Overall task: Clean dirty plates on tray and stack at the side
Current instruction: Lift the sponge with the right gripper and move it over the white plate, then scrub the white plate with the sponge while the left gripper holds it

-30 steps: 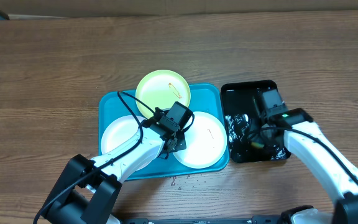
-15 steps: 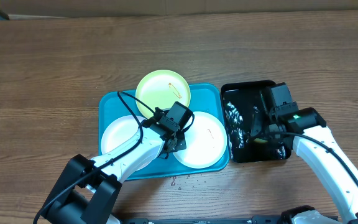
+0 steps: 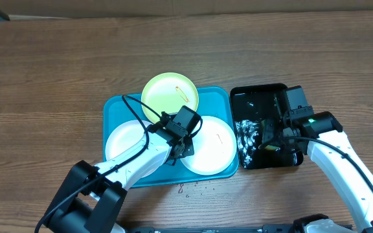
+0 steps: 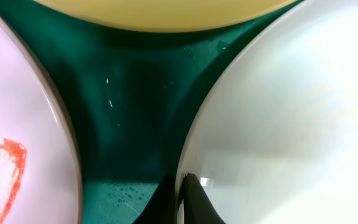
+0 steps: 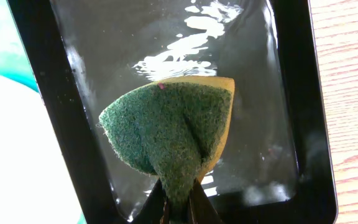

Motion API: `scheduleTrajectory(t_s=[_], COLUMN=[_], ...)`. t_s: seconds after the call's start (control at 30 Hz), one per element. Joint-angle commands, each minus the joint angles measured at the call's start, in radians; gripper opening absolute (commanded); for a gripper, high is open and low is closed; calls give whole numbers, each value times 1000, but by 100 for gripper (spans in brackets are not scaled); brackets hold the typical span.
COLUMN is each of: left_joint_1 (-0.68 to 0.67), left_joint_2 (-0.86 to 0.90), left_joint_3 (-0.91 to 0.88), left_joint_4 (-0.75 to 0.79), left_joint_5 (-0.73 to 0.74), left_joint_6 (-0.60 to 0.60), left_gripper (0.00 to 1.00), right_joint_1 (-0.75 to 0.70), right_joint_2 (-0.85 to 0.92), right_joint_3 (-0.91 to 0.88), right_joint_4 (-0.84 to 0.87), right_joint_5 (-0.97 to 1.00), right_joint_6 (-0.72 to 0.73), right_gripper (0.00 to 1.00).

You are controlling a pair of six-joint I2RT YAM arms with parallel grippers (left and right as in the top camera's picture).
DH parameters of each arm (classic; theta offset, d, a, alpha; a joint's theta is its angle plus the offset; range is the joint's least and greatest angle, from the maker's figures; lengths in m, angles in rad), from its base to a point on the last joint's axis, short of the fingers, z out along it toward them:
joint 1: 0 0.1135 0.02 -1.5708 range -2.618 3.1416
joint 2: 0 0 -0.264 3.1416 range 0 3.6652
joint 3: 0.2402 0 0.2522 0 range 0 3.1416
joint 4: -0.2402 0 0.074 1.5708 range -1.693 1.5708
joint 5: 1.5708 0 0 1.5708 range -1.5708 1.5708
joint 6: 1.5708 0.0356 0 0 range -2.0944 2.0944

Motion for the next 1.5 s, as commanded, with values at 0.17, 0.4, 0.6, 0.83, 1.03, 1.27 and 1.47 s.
scheduleTrajectory(t_s=[0.17,0.4,0.6,0.83,1.03,1.27,1.47], left_joint_1=[-3,-3,-3,-3,-3,-3,-3], left_joint_2=[10,10,10,10,10,10,10], left_joint_3=[-7,-7,-7,-7,-7,-7,-7], left_joint_4=[8,12,11,11,11,12,13], left_joint_5=[24,24,24,24,24,24,24], left_joint_6=[-14,-14,-14,-14,-14,-21,-25], left_gripper=[4,4,4,4,4,4,4], right_joint_1=[-2,18,132,293,348,354,354], right_joint_2=[1,1,12,95,185,224,227], right_joint_3=[23,23,23,22,22,22,22], right_joint_4=[2,115,179,185,252,282,295], right_joint_5=[19,-436,-435,-172,-115,51,45], right_joint_6=[8,-107,-109,-104,-100,3,5], right_gripper=[4,4,4,4,4,4,4])
